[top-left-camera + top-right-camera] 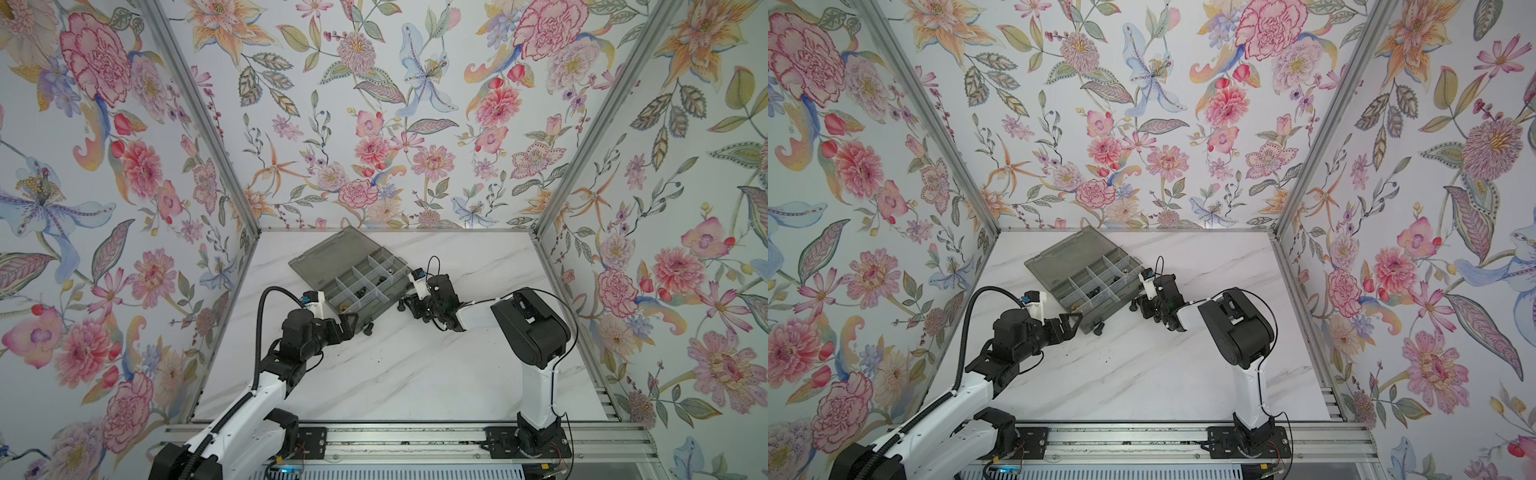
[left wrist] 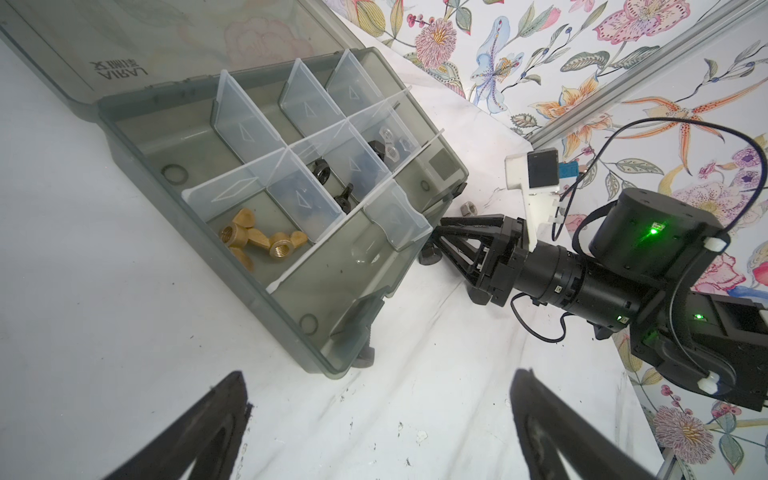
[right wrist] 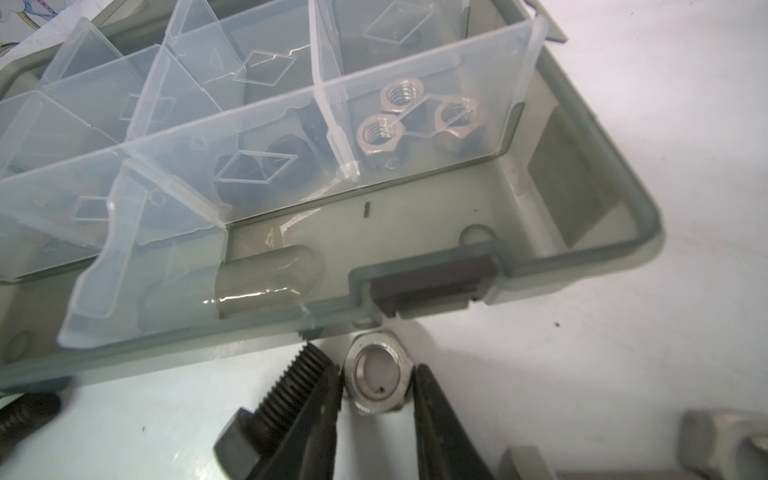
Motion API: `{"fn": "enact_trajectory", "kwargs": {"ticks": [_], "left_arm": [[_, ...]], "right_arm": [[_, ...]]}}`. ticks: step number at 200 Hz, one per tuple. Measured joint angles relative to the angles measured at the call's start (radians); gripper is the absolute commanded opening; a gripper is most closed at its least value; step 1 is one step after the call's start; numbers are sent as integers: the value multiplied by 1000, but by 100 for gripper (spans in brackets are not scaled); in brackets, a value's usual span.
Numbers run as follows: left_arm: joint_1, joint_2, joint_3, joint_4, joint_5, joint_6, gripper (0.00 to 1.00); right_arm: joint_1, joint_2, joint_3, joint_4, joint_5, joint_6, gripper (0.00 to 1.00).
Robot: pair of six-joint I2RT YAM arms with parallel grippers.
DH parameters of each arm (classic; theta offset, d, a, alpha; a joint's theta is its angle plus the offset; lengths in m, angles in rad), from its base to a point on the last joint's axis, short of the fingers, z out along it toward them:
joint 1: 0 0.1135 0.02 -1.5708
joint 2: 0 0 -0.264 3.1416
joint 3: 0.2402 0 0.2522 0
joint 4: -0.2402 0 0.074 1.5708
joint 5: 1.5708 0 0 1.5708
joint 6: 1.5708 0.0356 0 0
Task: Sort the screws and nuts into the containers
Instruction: 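Lower the open right gripper around the silver hex nut and close it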
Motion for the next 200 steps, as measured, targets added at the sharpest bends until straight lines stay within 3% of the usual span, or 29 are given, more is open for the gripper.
{"fn": "enact_trajectory", "kwargs": {"ticks": [65, 133, 200], "left_arm": [[0, 0, 0, 0, 0, 0, 99], [0, 0, 0, 0, 0, 0, 99], [0, 0, 0, 0, 0, 0, 100]], "right_arm": [[7, 6, 13, -7, 5, 8, 40], [14, 17, 35, -23, 19, 19, 39], [15, 20, 47, -42, 31, 21, 23]]}}
